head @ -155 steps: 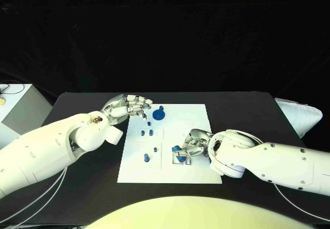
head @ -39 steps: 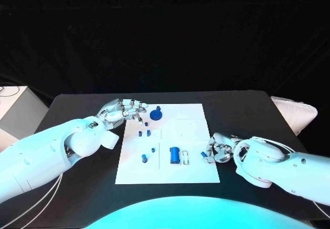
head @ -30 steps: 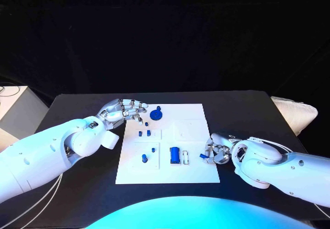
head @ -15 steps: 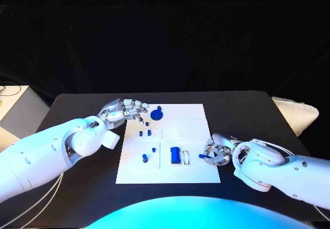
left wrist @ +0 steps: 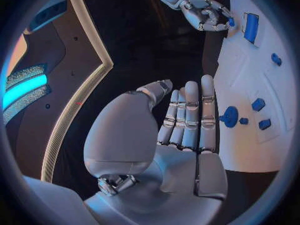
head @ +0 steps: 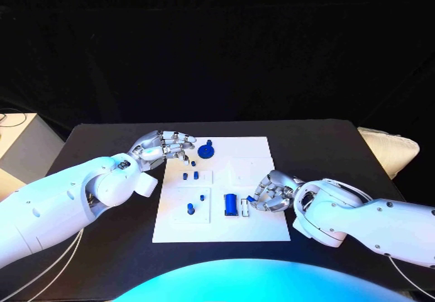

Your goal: Assemble the parts on the task board

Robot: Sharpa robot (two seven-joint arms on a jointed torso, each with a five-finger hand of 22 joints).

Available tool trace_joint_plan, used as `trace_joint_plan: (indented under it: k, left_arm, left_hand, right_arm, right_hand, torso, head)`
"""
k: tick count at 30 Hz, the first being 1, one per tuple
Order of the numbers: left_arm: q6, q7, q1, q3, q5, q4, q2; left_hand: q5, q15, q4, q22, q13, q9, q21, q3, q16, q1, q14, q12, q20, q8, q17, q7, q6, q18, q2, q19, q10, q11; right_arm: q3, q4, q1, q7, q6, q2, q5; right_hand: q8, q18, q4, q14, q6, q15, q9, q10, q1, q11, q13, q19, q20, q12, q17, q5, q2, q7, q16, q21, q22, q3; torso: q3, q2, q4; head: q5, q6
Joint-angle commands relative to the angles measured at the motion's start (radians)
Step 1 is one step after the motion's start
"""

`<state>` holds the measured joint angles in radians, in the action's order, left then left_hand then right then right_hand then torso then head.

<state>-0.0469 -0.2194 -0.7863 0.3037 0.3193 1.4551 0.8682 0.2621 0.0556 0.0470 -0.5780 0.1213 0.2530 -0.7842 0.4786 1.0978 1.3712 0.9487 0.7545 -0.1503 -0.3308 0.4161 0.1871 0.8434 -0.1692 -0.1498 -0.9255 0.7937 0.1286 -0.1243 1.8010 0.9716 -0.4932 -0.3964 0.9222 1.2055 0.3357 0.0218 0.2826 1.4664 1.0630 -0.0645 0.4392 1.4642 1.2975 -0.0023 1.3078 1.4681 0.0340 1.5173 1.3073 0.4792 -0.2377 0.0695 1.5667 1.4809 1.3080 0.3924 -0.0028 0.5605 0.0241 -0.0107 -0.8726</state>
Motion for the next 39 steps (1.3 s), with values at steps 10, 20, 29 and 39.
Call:
trace_joint_plan:
  k: [10, 20, 29, 39]
  left_arm:
    - [-0.02, 0.0, 0.001, 0.001, -0.007, 0.005, -0.002]
    - [-0.023, 0.003, 0.001, 0.001, -0.007, 0.006, -0.001]
    - [-0.025, 0.004, 0.001, 0.001, -0.007, 0.006, -0.001]
    - [-0.025, 0.006, 0.001, 0.001, -0.007, 0.007, 0.001]
  left_hand:
    - [0.001, 0.005, 0.005, 0.001, -0.001, -0.001, 0.004, 0.002, -0.004, -0.001, -0.003, -0.002, -0.002, -0.007, 0.001, 0.007, -0.001, -0.015, 0.008, -0.008, -0.001, 0.003]
    - [0.001, 0.005, 0.005, 0.001, -0.001, -0.001, 0.004, 0.002, -0.004, -0.001, -0.003, -0.002, -0.002, -0.007, 0.001, 0.007, -0.001, -0.015, 0.008, -0.008, -0.001, 0.003]
    - [0.001, 0.005, 0.005, 0.001, -0.001, -0.001, 0.004, 0.002, -0.004, -0.001, -0.003, -0.002, -0.002, -0.007, 0.001, 0.007, -0.001, -0.015, 0.008, -0.008, -0.001, 0.003]
    - [0.001, 0.006, 0.006, 0.003, -0.002, -0.002, 0.006, 0.002, -0.004, 0.0, -0.004, -0.003, -0.002, -0.008, 0.001, 0.007, -0.001, -0.015, 0.008, -0.009, -0.001, 0.003]
  right_arm:
    - [-0.004, -0.046, -0.01, -0.028, 0.026, -0.055, -0.045]
    - [-0.005, -0.06, -0.015, -0.048, 0.055, -0.069, -0.006]
    - [-0.005, -0.063, -0.019, -0.052, 0.059, -0.077, 0.009]
    - [-0.005, -0.064, -0.021, -0.052, 0.053, -0.085, 0.011]
  right_hand:
    - [0.007, -0.007, 0.005, 0.104, 0.004, -0.009, 0.005, 0.088, -0.088, -0.006, 0.24, 0.09, -0.005, 0.011, 0.263, -0.029, 0.011, -0.001, 0.004, 0.009, 0.243, -0.013]
    - [0.008, -0.007, 0.006, 0.104, 0.004, -0.009, 0.006, 0.089, -0.116, -0.005, 0.241, 0.091, -0.005, 0.013, 0.263, -0.041, 0.016, -0.001, 0.004, 0.011, 0.244, -0.019]
    - [0.009, -0.008, 0.007, 0.104, 0.005, -0.009, 0.007, 0.09, -0.127, -0.006, 0.242, 0.091, -0.005, 0.015, 0.263, -0.043, 0.019, -0.001, 0.004, 0.011, 0.244, -0.021]
    - [0.009, -0.008, 0.007, 0.104, 0.006, -0.009, 0.007, 0.09, -0.129, -0.006, 0.242, 0.091, -0.005, 0.015, 0.263, -0.044, 0.02, -0.001, 0.004, 0.012, 0.244, -0.021]
  torso:
    - [0.0001, 0.0, 0.0002]
    - [0.0008, 0.0, -0.0013]
    - [0.0007, 0.0, -0.0004]
    - [-0.0001, 0.001, -0.0001]
  head:
    - [0.0, 0.0]
    - [0.0, 0.0]
    - [0.0, 0.0]
    - [0.002, 0.0]
